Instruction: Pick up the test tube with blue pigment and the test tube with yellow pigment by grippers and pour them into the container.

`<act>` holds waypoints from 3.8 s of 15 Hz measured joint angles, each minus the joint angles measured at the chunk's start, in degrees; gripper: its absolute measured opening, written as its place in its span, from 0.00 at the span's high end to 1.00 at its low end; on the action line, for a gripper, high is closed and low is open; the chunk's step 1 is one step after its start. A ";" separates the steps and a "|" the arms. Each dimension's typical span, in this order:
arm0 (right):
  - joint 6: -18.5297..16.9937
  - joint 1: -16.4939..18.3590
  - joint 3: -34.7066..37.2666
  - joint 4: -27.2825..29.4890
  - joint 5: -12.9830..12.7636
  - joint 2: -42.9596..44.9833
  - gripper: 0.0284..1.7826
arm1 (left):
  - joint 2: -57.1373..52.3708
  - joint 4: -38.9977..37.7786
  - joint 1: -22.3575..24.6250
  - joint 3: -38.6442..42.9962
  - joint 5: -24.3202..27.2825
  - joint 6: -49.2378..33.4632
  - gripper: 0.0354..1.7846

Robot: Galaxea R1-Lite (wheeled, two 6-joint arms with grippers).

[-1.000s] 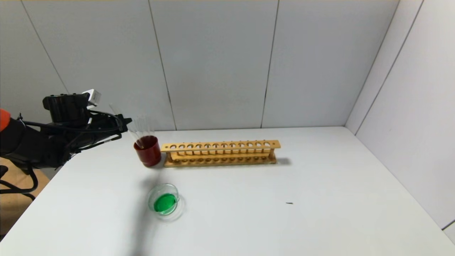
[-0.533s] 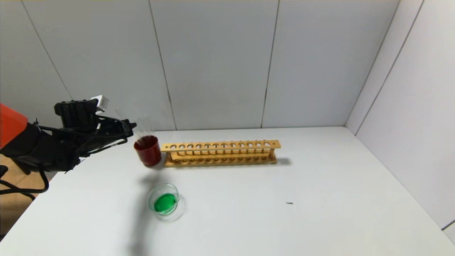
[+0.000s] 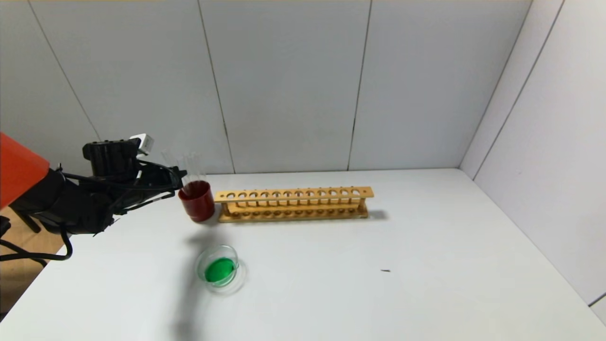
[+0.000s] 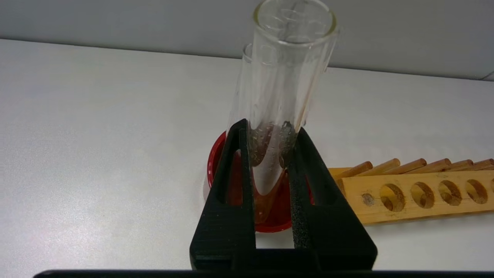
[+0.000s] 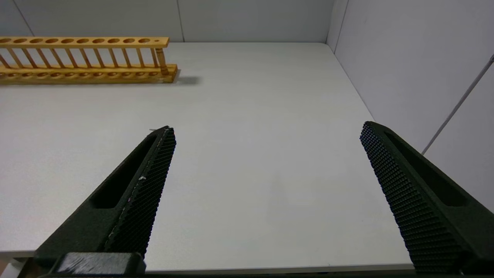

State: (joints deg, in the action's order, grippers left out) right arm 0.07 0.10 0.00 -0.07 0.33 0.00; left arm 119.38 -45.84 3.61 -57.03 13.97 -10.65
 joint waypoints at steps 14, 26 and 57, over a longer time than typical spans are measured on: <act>0.00 0.00 0.00 0.00 -0.02 0.00 0.02 | 0.24 -0.74 -0.48 1.63 0.33 1.67 0.67; 0.00 0.00 0.00 0.00 0.00 0.00 0.02 | -6.46 -1.02 -1.05 2.89 -0.06 1.62 0.02; 0.00 0.00 0.00 0.00 0.00 0.00 0.02 | -104.50 53.16 -0.11 19.21 -10.91 17.04 0.02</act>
State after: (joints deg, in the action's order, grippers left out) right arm 0.07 0.10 0.00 -0.07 0.33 0.00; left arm 14.88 7.33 3.50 -37.82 3.06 6.39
